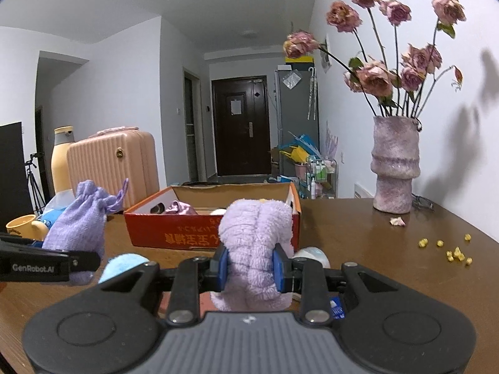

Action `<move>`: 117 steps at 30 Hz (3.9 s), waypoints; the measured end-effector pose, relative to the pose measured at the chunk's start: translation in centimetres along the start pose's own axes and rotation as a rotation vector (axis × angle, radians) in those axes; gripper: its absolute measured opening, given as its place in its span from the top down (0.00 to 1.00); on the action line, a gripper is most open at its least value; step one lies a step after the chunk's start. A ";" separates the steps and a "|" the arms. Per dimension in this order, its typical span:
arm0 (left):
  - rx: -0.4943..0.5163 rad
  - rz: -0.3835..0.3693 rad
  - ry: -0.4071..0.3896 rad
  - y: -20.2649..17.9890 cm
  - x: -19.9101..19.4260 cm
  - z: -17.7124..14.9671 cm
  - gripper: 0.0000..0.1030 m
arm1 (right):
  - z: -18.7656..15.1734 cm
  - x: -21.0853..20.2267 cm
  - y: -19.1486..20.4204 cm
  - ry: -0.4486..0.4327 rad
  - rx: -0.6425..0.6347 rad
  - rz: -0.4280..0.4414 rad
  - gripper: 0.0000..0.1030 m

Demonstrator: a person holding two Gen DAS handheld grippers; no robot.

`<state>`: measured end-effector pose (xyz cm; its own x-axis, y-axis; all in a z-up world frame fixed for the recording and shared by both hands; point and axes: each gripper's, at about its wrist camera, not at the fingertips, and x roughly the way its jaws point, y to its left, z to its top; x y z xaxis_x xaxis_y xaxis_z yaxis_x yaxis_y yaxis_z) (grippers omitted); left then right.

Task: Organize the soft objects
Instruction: 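Lift the lavender pouch and lilac towel with both tools toward the box, then open both tools to drop the pouch and towel into the box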

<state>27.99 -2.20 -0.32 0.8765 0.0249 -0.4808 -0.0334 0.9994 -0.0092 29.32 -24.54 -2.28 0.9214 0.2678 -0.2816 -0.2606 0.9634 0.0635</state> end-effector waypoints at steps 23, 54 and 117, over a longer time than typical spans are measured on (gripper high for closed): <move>-0.049 -0.011 -0.073 1.7 2.5 4.6 0.53 | 3.8 4.3 4.0 -0.063 -0.014 0.035 0.73; -0.097 -0.019 -0.092 2.9 11.6 10.3 0.53 | 7.9 14.9 3.5 -0.081 0.007 0.045 0.73; -0.051 0.038 0.007 4.2 24.3 13.7 0.52 | 10.3 29.1 3.8 0.064 -0.070 0.067 0.68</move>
<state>55.72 2.93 0.01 0.8708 0.0621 -0.4877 -0.0909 0.9952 -0.0357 58.12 -12.95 -0.41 0.8817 0.3276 -0.3395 -0.3422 0.9395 0.0180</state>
